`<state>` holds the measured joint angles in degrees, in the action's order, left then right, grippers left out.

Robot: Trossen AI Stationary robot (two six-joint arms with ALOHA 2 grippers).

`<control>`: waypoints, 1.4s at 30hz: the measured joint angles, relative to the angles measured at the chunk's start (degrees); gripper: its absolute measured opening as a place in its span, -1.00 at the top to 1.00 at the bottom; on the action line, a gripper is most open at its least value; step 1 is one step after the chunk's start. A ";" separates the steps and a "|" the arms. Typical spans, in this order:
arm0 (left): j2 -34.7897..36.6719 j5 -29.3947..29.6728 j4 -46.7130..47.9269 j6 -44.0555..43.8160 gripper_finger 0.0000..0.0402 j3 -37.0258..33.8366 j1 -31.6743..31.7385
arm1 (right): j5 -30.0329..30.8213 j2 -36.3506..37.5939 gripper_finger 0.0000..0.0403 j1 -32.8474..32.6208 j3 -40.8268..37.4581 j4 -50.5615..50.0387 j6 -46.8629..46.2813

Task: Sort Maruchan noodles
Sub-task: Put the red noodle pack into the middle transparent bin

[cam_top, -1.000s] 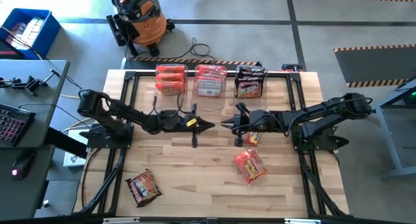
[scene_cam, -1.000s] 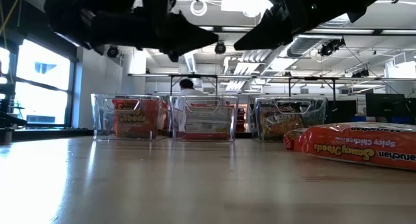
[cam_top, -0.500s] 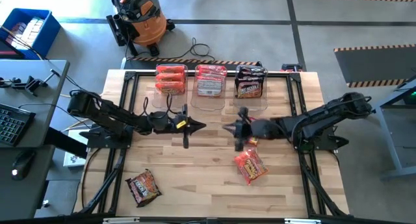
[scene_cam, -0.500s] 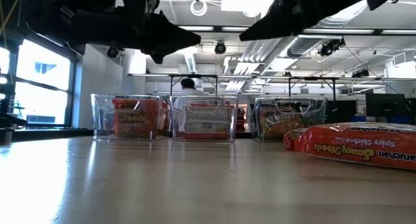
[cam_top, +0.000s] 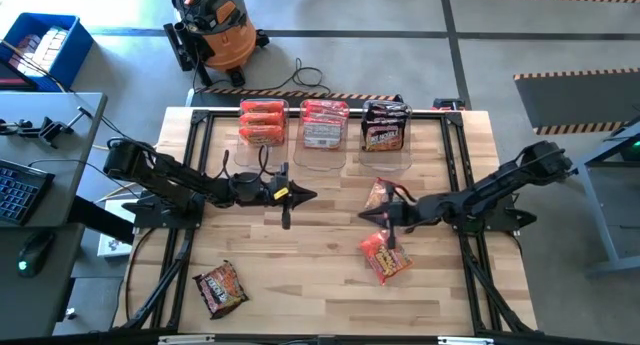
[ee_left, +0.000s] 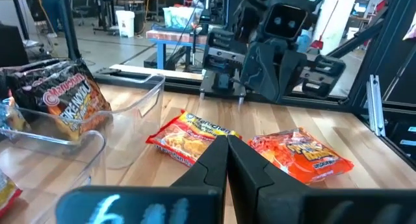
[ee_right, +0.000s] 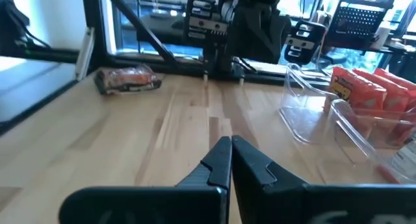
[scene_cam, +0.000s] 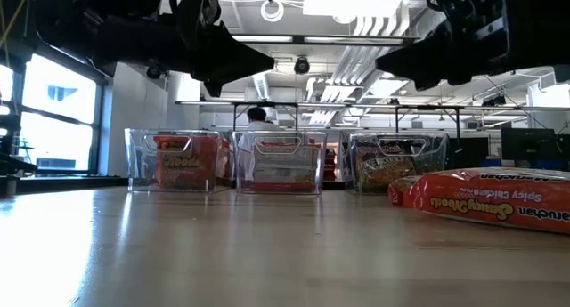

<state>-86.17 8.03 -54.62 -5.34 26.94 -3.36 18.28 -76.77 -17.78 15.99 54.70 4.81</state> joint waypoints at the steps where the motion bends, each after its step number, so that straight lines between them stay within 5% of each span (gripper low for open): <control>1: 0.00 0.00 0.02 0.01 1.00 0.00 0.02 | -0.08 0.04 1.00 -0.02 -0.75 1.26 -0.24; 13: 0.00 0.22 0.01 2.45 1.00 0.00 0.04 | 1.74 5.63 1.00 -0.07 1.00 -7.27 0.53; 19: -0.02 0.22 0.23 2.45 1.00 0.00 0.03 | 6.93 12.39 0.93 -2.32 3.71 -22.96 2.54; 23: -0.02 0.15 0.27 2.26 1.00 0.02 -0.04 | 15.89 15.29 0.86 -2.25 6.06 -41.16 -6.92; 30: -1.02 0.05 4.30 2.70 1.00 3.26 -1.33 | 17.89 12.19 0.84 -1.01 9.31 -68.79 -30.58; 42: -7.85 0.20 8.93 8.57 1.00 11.47 -3.58 | 15.09 2.66 0.84 -0.47 9.63 -73.59 -40.81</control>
<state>-94.02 8.23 -45.69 3.22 38.41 -6.94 33.36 -74.11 -18.25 25.62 -18.89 -36.00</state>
